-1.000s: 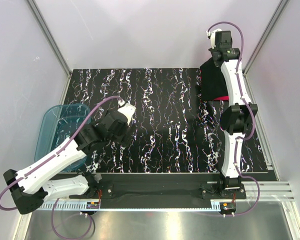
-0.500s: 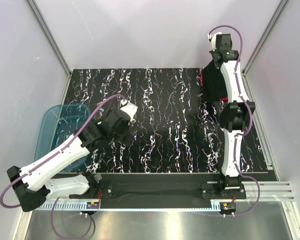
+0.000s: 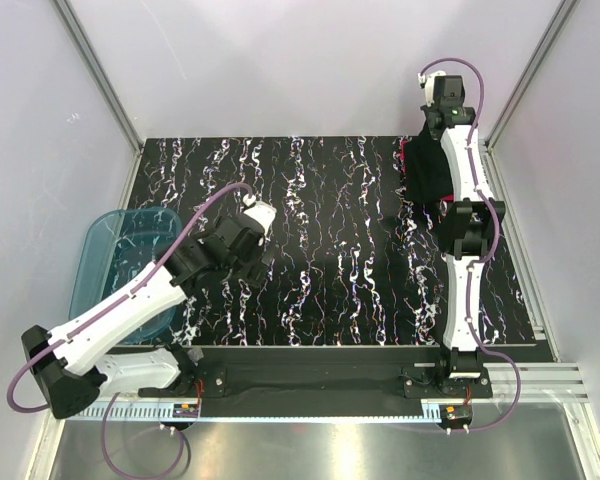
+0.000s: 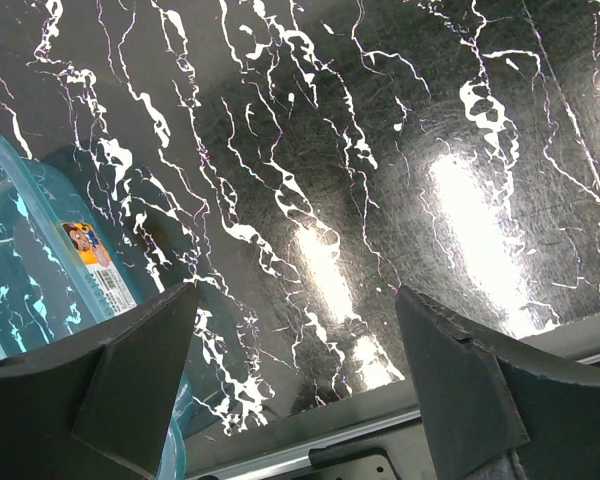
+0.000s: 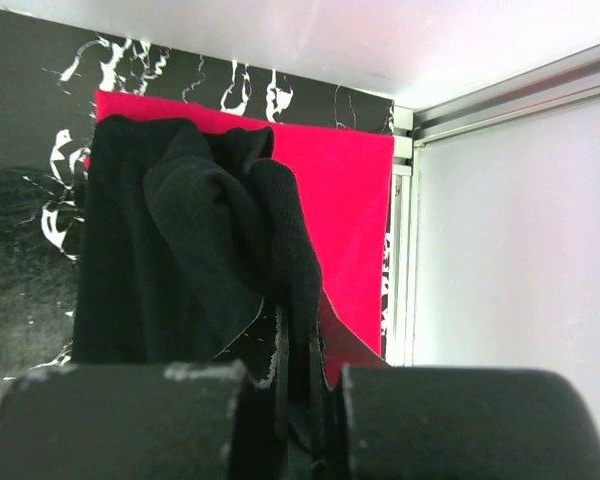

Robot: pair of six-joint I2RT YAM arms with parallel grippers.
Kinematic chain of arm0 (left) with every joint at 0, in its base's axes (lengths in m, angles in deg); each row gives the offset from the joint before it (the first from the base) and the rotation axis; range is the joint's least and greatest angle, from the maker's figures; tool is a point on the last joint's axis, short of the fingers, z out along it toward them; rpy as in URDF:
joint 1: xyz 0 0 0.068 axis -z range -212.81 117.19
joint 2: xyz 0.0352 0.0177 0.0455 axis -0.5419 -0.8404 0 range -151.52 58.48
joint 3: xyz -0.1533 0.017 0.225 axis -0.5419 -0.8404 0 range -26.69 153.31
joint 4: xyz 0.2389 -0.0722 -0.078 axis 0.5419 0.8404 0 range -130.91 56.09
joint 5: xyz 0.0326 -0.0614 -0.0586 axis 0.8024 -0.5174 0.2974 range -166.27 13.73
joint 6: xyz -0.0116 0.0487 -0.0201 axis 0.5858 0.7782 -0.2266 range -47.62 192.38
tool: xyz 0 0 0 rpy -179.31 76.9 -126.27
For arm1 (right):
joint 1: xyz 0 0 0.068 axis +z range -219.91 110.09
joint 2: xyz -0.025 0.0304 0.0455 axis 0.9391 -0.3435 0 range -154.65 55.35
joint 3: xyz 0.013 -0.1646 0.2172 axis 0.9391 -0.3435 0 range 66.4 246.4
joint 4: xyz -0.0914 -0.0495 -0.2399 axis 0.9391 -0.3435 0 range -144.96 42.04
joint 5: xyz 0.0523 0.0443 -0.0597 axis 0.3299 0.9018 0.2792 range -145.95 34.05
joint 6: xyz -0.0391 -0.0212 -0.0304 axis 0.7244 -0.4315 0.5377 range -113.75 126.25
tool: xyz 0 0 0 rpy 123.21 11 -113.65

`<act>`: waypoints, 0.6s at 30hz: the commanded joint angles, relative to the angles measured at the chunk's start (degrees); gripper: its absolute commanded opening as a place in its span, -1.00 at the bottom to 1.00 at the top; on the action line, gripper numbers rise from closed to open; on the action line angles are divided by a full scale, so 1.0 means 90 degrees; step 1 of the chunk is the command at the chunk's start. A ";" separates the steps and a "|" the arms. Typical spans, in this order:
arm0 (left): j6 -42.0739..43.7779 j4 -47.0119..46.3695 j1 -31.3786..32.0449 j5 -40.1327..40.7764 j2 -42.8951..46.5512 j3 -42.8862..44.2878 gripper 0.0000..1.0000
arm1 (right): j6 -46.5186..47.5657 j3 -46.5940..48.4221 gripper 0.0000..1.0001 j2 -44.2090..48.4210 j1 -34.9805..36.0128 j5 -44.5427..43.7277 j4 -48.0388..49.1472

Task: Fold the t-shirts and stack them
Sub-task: Neatly place the folded tshirt to the corner

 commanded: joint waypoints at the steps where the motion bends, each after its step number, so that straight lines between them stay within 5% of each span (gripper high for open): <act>1: -0.0027 -0.0087 -0.0063 -0.0100 -0.0083 0.0308 0.74 | -0.0011 0.0409 -1.00 -0.0065 -0.0062 0.0181 0.0498; 18: -0.0076 -0.0077 -0.0346 -0.0266 -0.0649 0.0552 0.73 | -0.0147 0.0449 -1.00 -0.0583 -0.0608 0.0640 0.1151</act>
